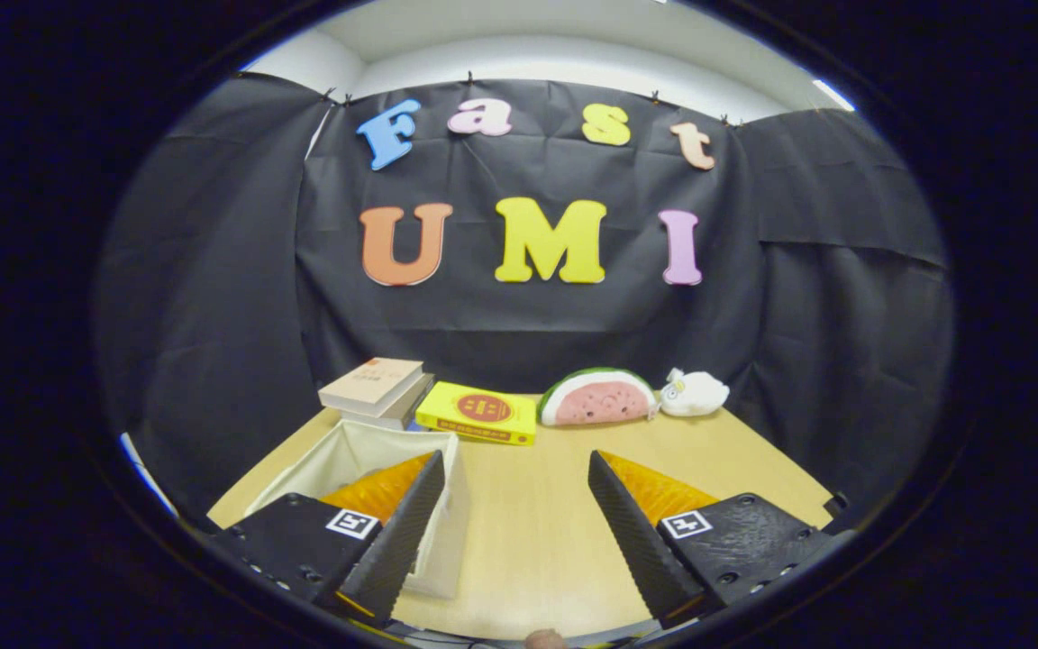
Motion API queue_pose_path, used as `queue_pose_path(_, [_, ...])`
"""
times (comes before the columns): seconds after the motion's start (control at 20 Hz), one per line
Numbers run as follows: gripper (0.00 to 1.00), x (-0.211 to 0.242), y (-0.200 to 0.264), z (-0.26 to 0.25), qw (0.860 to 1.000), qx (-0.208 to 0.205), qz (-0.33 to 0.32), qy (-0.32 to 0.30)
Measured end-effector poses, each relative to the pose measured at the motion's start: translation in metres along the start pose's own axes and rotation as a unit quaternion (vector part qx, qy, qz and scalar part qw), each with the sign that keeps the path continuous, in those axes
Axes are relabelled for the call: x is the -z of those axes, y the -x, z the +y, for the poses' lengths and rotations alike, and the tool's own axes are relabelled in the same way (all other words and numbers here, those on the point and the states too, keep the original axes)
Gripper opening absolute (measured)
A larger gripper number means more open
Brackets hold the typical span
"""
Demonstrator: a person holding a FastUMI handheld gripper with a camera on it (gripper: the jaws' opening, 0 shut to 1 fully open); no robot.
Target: Open the storage box then place both shoes into the box .Put the left shoe in first, then the right shoe, with the right side of both shoes facing outward in a uniform manner.
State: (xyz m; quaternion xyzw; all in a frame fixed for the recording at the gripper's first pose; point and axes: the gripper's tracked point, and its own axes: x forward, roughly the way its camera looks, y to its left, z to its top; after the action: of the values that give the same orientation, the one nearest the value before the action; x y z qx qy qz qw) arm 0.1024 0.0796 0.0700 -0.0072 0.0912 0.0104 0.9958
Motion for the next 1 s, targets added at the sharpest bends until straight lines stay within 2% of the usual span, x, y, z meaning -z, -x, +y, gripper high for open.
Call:
queue_pose_path(0.25, [0.98, -0.002, 0.03, -0.045, 0.998, 0.012, -0.062, -0.019])
queue_pose_path(0.55, [0.96, 0.008, 0.059, -0.107, 0.99, 0.054, -0.124, -0.04])
queue_pose_path(0.85, [0.95, 0.052, 0.066, -0.119, 0.992, 0.047, -0.111, -0.045])
queue_pose_path(1.0, [0.95, 0.068, 0.062, -0.118, 0.993, 0.053, -0.104, -0.027])
